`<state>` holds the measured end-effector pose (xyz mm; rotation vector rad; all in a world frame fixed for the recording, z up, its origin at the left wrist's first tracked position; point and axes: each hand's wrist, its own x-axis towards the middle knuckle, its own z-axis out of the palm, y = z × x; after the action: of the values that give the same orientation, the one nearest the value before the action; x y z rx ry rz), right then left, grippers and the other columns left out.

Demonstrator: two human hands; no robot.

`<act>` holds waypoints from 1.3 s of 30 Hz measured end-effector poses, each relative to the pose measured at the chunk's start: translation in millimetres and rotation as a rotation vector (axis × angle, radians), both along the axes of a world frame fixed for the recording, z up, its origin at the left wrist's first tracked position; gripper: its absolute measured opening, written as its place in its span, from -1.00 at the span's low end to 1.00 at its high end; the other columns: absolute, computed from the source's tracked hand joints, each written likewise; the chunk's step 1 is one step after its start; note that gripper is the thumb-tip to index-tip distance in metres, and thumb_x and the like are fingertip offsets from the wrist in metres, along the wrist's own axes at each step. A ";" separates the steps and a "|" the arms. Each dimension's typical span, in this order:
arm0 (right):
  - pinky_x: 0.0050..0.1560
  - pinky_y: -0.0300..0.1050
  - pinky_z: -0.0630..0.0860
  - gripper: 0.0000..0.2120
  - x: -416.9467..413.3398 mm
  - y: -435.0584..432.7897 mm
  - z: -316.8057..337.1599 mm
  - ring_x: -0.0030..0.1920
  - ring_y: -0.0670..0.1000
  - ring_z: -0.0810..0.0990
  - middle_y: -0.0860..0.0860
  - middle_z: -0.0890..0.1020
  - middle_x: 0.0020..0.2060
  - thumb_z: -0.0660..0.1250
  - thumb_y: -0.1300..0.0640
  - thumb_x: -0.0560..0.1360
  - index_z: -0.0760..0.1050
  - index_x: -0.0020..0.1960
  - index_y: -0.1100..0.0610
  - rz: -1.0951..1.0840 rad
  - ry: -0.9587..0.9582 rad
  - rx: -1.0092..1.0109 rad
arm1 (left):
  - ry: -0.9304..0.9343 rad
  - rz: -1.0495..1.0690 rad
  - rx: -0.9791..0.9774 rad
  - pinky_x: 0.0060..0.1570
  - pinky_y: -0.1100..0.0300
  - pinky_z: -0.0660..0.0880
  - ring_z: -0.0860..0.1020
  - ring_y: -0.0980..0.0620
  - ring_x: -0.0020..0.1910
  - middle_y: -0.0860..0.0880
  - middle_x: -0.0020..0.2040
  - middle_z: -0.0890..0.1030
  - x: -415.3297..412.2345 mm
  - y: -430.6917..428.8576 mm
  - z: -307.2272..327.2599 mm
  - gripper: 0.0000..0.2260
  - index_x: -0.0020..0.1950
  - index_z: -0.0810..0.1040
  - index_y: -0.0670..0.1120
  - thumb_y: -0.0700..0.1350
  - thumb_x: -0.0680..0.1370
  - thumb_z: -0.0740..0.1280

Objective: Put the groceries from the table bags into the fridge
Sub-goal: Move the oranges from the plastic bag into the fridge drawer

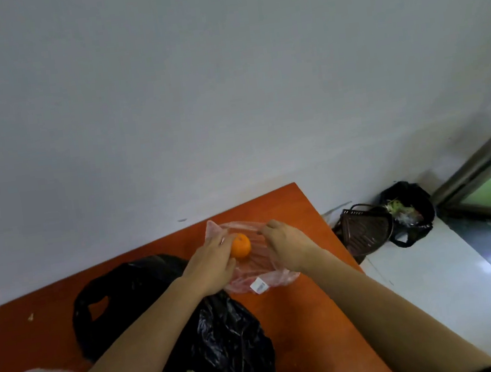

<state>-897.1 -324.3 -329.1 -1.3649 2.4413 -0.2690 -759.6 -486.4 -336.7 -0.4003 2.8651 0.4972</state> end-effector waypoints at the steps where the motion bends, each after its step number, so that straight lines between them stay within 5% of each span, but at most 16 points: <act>1: 0.10 0.06 0.52 -0.64 0.1 -9.4 -11.4 0.21 0.23 0.55 0.14 0.54 0.25 0.25 0.18 0.55 0.49 0.34 0.15 0.028 -0.032 0.035 | -0.021 0.006 0.038 0.24 -0.10 0.47 0.40 -0.18 0.40 -0.09 0.56 0.21 -4.0 -4.3 -7.7 -0.49 0.56 0.19 -0.06 -0.07 0.62 0.22; 5: 0.44 0.21 0.28 -0.57 -2.6 -30.1 -57.2 0.31 0.17 0.51 0.08 0.59 0.26 0.30 0.00 0.51 0.45 0.36 0.03 0.157 -0.034 0.295 | -0.075 0.027 0.104 0.23 -0.08 0.46 0.38 -0.15 0.41 -0.08 0.49 0.32 -24.6 -13.9 -33.5 -0.56 0.51 0.30 -0.08 -0.13 0.61 0.22; 9: 0.35 0.12 0.41 -0.45 -23.0 -14.8 -84.3 0.37 0.21 0.42 0.16 0.41 0.41 0.32 0.00 0.54 0.30 0.47 0.11 0.116 0.008 0.425 | -0.161 0.026 0.035 0.37 -0.10 0.34 0.34 -0.15 0.43 -0.07 0.50 0.34 -57.3 -16.1 -61.2 -0.51 0.54 0.26 -0.03 -0.05 0.60 0.24; 14: 0.20 0.10 0.50 -0.39 -44.4 21.7 -111.3 0.27 0.22 0.49 0.14 0.47 0.28 0.27 -0.28 0.53 0.29 0.45 0.00 -0.089 -0.138 0.325 | -0.287 0.121 -0.103 0.32 -0.17 0.38 0.20 -0.24 0.44 -0.09 0.49 0.26 -90.0 -7.6 -85.4 -0.38 0.57 0.17 0.05 0.08 0.55 0.30; 19: 0.20 0.10 0.53 -0.22 -44.5 23.4 -119.0 0.28 0.21 0.46 0.12 0.43 0.29 0.41 -0.27 0.44 0.18 0.53 -0.07 -0.153 -0.221 0.273 | -0.387 0.168 -0.080 0.26 -0.19 0.43 0.19 -0.28 0.45 -0.14 0.48 0.21 -92.9 -0.1 -108.2 -0.33 0.52 0.18 0.10 0.02 0.49 0.42; 25: 0.20 0.00 0.52 -0.23 -50.3 29.5 -120.9 0.25 0.17 0.53 0.08 0.50 0.29 0.54 -0.10 0.37 0.29 0.48 -0.05 -0.234 -0.353 0.175 | -0.336 0.187 0.006 0.32 -0.17 0.40 0.30 -0.22 0.42 -0.11 0.45 0.26 -83.8 -3.4 -113.6 -0.27 0.56 0.16 0.12 -0.05 0.48 0.45; 29: 0.16 0.05 0.56 -0.20 -51.5 32.7 -107.3 0.18 0.11 0.56 0.01 0.45 0.27 0.58 -0.22 0.30 0.35 0.43 -0.03 -0.278 -0.333 0.121 | -0.261 0.236 0.087 0.28 -0.11 0.46 0.38 -0.19 0.39 -0.09 0.44 0.31 -76.1 -3.2 -105.9 -0.28 0.54 0.23 0.11 -0.05 0.46 0.49; 36: 0.08 0.02 0.54 -0.61 -38.3 37.3 -96.2 0.08 0.07 0.53 0.01 0.44 0.07 0.18 -0.18 0.61 0.53 0.27 0.02 -0.274 -0.343 0.063 | -0.194 0.289 0.111 0.23 -0.04 0.49 0.44 -0.18 0.35 -0.06 0.41 0.37 -55.8 2.4 -95.7 -0.32 0.50 0.29 0.13 -0.01 0.45 0.51; 39: 0.08 0.05 0.52 -0.64 -33.5 45.7 -92.8 0.06 0.05 0.50 0.00 0.42 0.04 0.11 -0.14 0.61 0.51 0.25 0.00 -0.292 -0.409 0.088 | -0.195 0.292 0.129 0.25 -0.05 0.49 0.43 -0.17 0.37 -0.04 0.44 0.35 -46.3 8.9 -96.9 -0.34 0.50 0.30 0.15 0.01 0.46 0.50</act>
<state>-930.5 -278.7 -421.9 -0.8155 2.2614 -0.4548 -805.9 -477.4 -433.6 -0.8022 2.5819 0.6485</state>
